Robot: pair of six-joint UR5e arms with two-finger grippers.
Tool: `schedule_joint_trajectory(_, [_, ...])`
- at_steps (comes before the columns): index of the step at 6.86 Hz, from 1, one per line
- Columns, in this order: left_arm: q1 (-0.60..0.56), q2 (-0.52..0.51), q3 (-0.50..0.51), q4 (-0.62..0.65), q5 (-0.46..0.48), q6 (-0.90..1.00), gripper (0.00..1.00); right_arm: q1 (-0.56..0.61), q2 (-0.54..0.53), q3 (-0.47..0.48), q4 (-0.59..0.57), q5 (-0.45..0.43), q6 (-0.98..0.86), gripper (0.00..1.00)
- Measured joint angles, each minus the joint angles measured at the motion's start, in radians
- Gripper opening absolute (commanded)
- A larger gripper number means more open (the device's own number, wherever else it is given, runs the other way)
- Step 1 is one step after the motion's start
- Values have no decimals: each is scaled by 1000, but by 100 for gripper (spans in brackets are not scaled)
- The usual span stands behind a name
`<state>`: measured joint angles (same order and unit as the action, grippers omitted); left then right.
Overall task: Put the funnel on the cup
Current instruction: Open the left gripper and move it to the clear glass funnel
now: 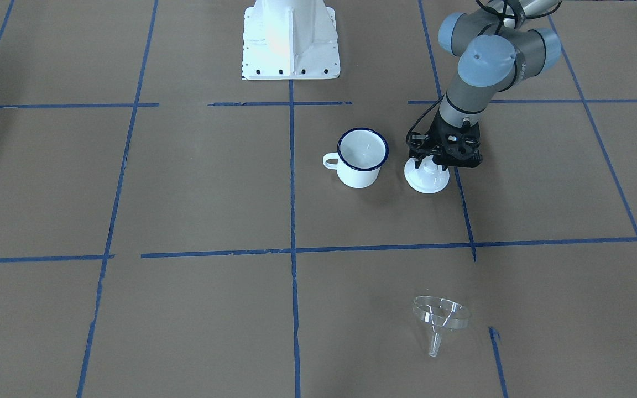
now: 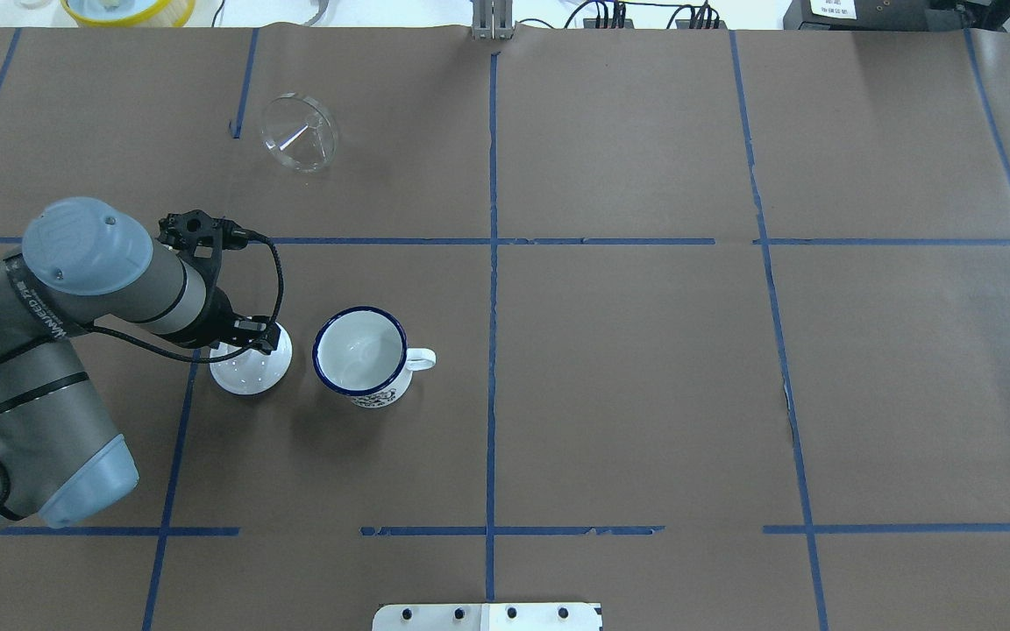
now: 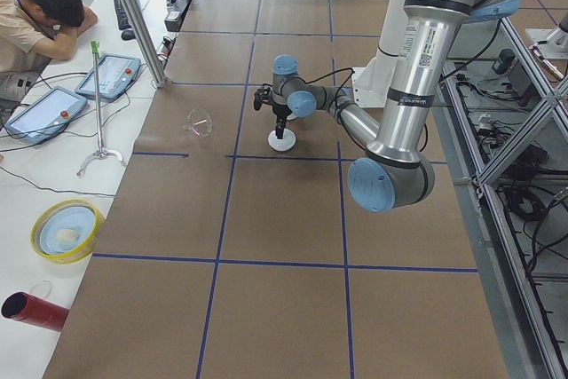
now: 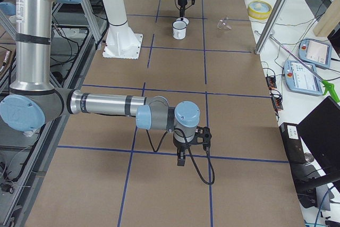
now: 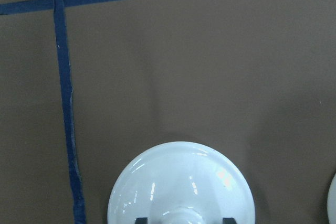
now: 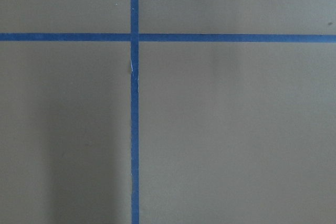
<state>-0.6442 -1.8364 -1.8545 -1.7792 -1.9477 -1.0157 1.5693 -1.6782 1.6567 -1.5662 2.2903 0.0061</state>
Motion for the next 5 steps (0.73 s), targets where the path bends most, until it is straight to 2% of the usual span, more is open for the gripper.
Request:
schedule_joint_trajectory(3, [-90, -68, -85, -5, 54, -242, 100, 0, 0, 0, 0, 0, 0, 100])
schedule_joint_trajectory(4, [-120, -97, -77, -60, 102, -427, 100, 0, 1, 0, 0, 0, 0, 100])
schedule_joint_trajectory(5, [-131, -113, -34, -169, 169, -620, 100, 0, 0, 0, 0, 0, 0, 100])
